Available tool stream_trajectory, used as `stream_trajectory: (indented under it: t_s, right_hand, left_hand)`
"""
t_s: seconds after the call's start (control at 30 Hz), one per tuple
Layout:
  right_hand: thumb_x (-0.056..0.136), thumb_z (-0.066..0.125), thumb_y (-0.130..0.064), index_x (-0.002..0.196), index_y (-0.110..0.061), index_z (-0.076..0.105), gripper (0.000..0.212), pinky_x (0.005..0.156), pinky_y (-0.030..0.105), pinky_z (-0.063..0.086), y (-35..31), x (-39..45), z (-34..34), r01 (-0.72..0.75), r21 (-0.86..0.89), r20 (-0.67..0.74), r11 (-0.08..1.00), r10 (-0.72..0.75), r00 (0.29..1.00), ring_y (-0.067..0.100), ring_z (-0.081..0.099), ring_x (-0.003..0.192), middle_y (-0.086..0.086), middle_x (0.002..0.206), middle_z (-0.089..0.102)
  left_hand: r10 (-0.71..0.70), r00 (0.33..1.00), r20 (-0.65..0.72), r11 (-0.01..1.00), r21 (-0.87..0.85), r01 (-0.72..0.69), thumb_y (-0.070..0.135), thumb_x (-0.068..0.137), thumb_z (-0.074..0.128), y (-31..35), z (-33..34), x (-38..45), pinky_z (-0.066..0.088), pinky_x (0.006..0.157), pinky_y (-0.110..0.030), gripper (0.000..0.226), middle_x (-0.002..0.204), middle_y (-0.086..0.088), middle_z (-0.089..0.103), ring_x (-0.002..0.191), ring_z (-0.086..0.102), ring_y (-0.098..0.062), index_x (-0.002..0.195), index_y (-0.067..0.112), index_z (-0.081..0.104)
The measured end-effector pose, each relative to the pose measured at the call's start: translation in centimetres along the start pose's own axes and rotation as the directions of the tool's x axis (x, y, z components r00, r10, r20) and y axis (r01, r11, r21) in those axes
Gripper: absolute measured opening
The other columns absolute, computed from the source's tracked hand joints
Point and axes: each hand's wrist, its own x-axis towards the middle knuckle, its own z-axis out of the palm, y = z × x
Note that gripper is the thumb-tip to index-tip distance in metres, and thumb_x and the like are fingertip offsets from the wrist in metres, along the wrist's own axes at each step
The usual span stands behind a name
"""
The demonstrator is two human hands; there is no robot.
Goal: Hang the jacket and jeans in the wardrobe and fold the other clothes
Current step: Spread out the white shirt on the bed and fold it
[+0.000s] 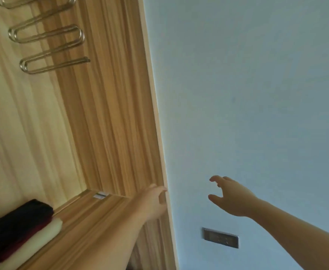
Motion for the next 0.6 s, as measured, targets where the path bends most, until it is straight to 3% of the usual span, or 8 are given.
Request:
stream_trajectory:
  t_s: [0.17, 0.33, 0.47, 0.6]
  right_hand:
    - [0.091, 0.056, -0.049, 0.143, -0.03, 0.034, 0.06, 0.095, 0.034, 0.047, 3.8, -12.0, 1.4, -0.294, 0.056, -0.06, 0.954, 0.297, 0.953, 0.017, 0.058, 0.108, 0.0, 0.133, 0.05]
    - [0.09, 0.059, -0.047, 0.145, -0.029, 0.032, 0.064, 0.095, 0.03, 0.046, 5.3, -27.2, 2.1, -0.556, 0.12, -0.079, 0.822, 0.566, 0.82, 0.017, 0.057, 0.108, 0.001, 0.137, 0.047]
    - [0.089, 0.059, -0.049, 0.146, -0.029, 0.033, 0.066, 0.094, 0.027, 0.047, 5.8, -39.1, 0.3, -0.682, 0.13, -0.18, 0.72, 0.693, 0.698, 0.015, 0.058, 0.11, -0.001, 0.14, 0.046]
    - [0.09, 0.058, -0.047, 0.144, -0.03, 0.035, 0.061, 0.081, 0.024, 0.05, 5.5, -51.7, -1.7, -0.779, 0.139, -0.24, 0.612, 0.784, 0.573, 0.011, 0.062, 0.094, -0.003, 0.134, 0.047]
  left_hand:
    - [0.238, 0.965, 0.108, 0.966, -0.131, -0.223, 0.038, 0.09, 0.054, 4.6, 5.6, -4.3, 0.041, 0.103, -0.033, 0.049, 0.143, 0.011, 0.042, 0.13, 0.043, -0.013, 0.138, 0.035, 0.046]
    - [0.424, 0.882, 0.207, 0.898, -0.223, -0.38, 0.036, 0.089, 0.055, 10.9, 9.2, -10.5, 0.044, 0.099, -0.037, 0.048, 0.137, 0.01, 0.046, 0.124, 0.045, -0.016, 0.136, 0.035, 0.047]
    - [0.596, 0.762, 0.255, 0.801, -0.261, -0.539, 0.038, 0.089, 0.056, 18.4, 11.3, -17.0, 0.041, 0.103, -0.036, 0.05, 0.137, 0.008, 0.046, 0.127, 0.043, -0.016, 0.137, 0.034, 0.046]
    - [0.723, 0.631, 0.282, 0.691, -0.304, -0.656, 0.039, 0.087, 0.055, 26.5, 12.7, -25.5, 0.043, 0.102, -0.038, 0.051, 0.138, 0.006, 0.046, 0.127, 0.044, -0.017, 0.137, 0.035, 0.047]
